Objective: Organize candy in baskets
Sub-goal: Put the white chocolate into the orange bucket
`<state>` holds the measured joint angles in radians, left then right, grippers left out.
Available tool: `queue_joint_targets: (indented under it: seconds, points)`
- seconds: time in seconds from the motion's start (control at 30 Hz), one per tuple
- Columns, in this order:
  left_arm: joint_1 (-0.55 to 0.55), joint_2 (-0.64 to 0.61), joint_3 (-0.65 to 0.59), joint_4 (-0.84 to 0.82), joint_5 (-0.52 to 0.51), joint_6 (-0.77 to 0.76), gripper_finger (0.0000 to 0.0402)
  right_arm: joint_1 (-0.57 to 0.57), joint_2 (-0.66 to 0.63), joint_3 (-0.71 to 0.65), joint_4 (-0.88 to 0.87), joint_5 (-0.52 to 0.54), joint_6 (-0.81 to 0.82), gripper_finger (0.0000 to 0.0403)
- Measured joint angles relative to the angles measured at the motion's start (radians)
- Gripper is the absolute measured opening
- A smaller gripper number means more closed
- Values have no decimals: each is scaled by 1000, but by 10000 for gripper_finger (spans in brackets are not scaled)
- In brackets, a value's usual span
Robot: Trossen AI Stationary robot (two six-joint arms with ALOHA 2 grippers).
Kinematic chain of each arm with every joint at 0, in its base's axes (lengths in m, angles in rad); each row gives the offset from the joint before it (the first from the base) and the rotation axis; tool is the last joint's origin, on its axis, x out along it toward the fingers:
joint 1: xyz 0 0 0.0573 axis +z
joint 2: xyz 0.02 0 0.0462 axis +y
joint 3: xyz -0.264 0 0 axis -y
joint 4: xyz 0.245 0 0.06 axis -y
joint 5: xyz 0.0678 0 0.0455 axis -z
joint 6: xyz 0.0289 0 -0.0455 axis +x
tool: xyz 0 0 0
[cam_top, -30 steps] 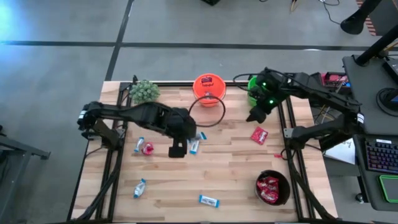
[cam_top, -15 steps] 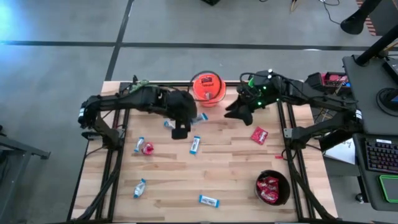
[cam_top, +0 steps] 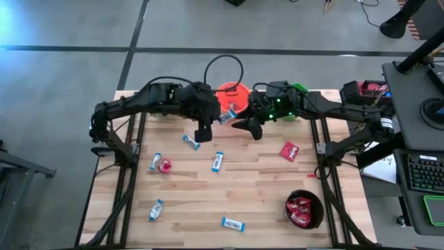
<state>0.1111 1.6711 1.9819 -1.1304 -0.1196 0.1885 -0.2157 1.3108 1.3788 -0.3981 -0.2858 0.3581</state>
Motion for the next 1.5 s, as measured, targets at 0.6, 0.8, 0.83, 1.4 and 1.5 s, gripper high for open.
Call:
queue_joint_targets:
  seconds: [0.6,0.8,0.83,1.4,1.5]
  points:
    - [26,31,-19,1,51,34,0,18,49,1,119,56,32,212]
    - [26,30,-19,2,55,36,0,18,47,1,118,101,36,212]
    - [26,31,-19,2,55,36,0,17,47,1,118,112,36,212]
    - [26,30,-19,-3,59,39,0,17,66,1,126,181,41,32]
    - [26,30,-19,-3,59,38,0,17,66,1,127,181,42,22]
